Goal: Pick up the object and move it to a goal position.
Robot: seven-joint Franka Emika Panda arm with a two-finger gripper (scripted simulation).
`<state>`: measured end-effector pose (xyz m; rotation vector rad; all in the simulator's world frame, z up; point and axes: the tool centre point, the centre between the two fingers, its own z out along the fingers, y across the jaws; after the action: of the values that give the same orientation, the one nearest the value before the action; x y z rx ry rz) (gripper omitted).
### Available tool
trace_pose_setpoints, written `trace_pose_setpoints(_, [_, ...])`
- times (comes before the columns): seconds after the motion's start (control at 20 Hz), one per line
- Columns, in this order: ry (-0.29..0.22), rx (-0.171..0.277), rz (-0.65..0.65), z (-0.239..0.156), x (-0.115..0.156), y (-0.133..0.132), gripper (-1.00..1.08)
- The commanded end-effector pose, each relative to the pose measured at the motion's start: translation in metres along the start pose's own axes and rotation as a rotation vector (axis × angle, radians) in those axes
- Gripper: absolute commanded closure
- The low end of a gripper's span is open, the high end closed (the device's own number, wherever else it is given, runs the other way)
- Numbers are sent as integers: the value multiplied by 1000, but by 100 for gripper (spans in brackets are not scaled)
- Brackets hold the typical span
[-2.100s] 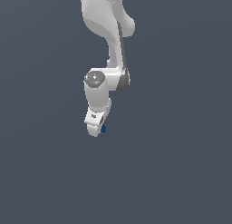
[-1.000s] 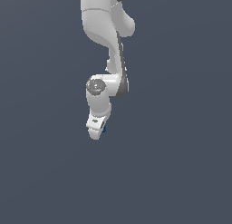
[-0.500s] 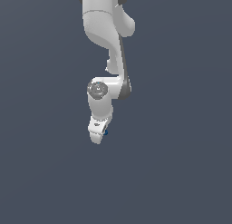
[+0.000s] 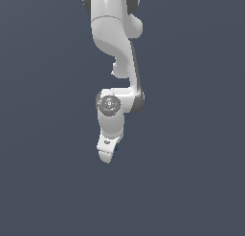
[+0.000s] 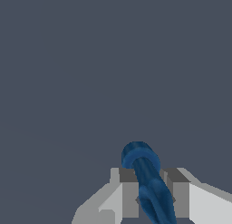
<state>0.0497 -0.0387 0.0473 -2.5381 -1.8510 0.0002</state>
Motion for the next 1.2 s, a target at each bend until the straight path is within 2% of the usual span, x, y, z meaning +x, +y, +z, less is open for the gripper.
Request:
trace_pose_setpoints(0.0, [0,0,0,-1,10,11,108])
trace_pose_setpoints(0.6, [0,0,0,-5,51,57,108])
trace_pose_setpoints(1.15, [0,0,0,-6,68,77,108])
